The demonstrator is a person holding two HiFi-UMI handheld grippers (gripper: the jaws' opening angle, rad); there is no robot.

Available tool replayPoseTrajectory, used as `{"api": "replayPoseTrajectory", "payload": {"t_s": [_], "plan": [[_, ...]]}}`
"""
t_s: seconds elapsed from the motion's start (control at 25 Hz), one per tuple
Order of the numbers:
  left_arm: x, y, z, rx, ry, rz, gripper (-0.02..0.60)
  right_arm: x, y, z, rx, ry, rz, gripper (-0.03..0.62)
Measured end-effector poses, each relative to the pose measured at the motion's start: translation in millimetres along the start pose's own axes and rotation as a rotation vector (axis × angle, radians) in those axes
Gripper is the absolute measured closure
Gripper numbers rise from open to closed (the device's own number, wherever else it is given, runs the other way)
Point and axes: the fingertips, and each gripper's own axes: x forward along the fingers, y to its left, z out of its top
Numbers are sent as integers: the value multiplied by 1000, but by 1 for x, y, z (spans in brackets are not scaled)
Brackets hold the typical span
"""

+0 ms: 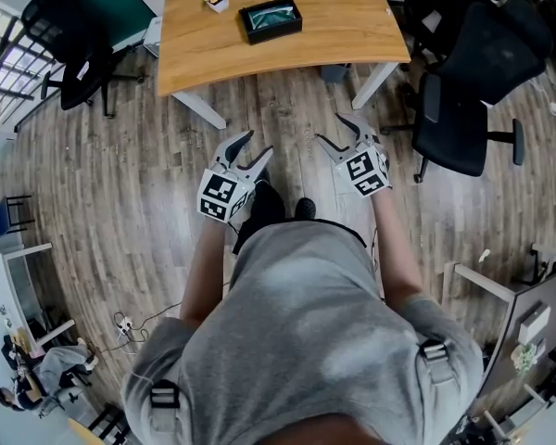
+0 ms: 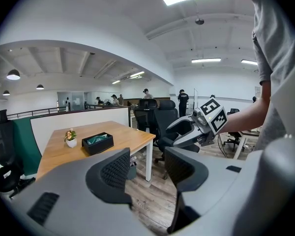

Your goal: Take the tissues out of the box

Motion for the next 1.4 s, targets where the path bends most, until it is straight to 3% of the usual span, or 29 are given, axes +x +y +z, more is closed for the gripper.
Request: {"api": "replayPoseTrajectory", "payload": {"t_s": [0.48,0.88,1.4], "plan": [[1,30,0,-11,5,24,362,25,-1,4,4,23,24,322],[6,95,11,-20,-19,50,362,76,-16,40,7,14,23,319],[28,167,15,-21,-21,-6,368,138,-39,65,66,28,-2,318]]}}
